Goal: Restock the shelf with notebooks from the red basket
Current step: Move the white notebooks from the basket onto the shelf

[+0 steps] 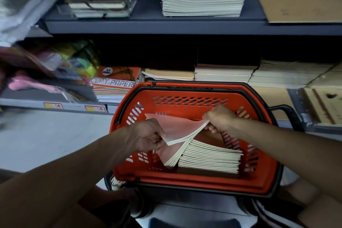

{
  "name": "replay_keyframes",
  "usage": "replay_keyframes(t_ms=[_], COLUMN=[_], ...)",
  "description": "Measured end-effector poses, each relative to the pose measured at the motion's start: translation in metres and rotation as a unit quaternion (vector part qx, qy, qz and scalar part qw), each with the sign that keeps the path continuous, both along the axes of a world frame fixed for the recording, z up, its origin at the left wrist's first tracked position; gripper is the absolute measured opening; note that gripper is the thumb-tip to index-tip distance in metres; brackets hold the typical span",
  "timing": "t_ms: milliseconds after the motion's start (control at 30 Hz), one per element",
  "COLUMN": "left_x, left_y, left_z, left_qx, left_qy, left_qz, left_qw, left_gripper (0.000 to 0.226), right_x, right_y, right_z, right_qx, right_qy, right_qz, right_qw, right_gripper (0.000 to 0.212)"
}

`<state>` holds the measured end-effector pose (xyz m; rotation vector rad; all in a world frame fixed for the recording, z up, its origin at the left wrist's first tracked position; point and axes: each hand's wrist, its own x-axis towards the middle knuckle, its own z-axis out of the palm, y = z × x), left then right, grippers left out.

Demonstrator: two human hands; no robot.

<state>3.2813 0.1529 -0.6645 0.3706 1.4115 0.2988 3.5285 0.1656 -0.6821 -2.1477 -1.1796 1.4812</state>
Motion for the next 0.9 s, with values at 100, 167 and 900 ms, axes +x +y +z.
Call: replay_keyframes(t_ms=[100, 167, 900], left_x=[0.002, 0.001, -0.006], left_y=[-0.003, -0.005, -0.051], left_z=[0.009, 0.016, 0.089], left_qx=[0.046, 0.063, 0.118], left_qy=[0.007, 0.010, -0.038], left_qz=[-0.001, 0.001, -0.026], left_qw=[0.999, 0.998, 0.992], left_gripper=[0.029, 0.029, 0.028], right_x=[0.003, 0.002, 0.009], right_y=[-0.008, -0.017, -0.085], right_z=[0.007, 0.008, 0.090], right_qx=[-0.057, -0.079, 0.136], right_qy=[0.051, 0.077, 0.052], right_qz=[0.005, 0.007, -0.050], right_qw=[0.997, 0.994, 0.988], right_gripper=[0.019, 0.017, 0.023])
